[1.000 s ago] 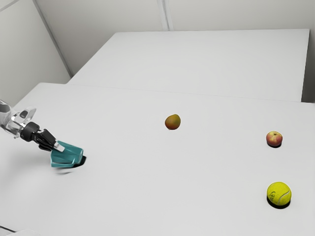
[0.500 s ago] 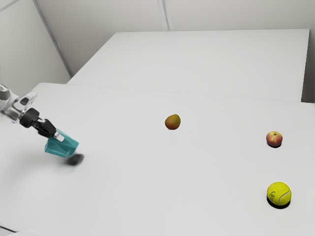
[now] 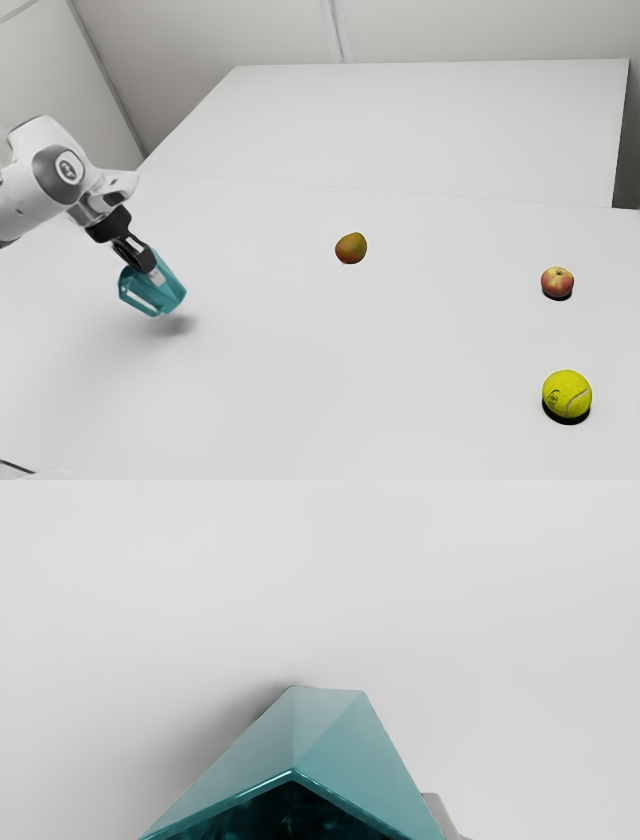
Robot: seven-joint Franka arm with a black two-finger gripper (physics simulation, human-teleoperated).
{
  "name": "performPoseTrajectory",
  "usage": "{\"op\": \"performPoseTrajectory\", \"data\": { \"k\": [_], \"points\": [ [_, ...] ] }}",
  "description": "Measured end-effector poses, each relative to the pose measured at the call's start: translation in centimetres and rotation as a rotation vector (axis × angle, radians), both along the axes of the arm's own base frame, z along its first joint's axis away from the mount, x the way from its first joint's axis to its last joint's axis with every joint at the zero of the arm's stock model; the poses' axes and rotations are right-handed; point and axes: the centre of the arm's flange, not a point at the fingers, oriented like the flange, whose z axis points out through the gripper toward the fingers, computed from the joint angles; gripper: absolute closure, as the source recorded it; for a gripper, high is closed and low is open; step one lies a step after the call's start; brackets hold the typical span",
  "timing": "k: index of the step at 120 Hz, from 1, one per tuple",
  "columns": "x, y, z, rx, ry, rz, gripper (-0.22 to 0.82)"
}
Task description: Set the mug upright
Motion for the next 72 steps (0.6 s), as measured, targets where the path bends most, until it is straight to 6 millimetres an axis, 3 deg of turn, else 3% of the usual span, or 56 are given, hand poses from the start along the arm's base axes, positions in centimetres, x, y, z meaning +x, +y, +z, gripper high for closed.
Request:
{"op": "performPoseTrajectory", "data": {
  "k": [26,48,72],
  "points": [
    [-0.3,-3.0,0.1,0.082,0.006,0.015,0.77],
    [0.5,-9.4,0.0,0.158,0.017,-0.046,0.78],
    [1.0,-13.6,-0.9,0.2,0.013,-0.042,0.78]
  ]
}}
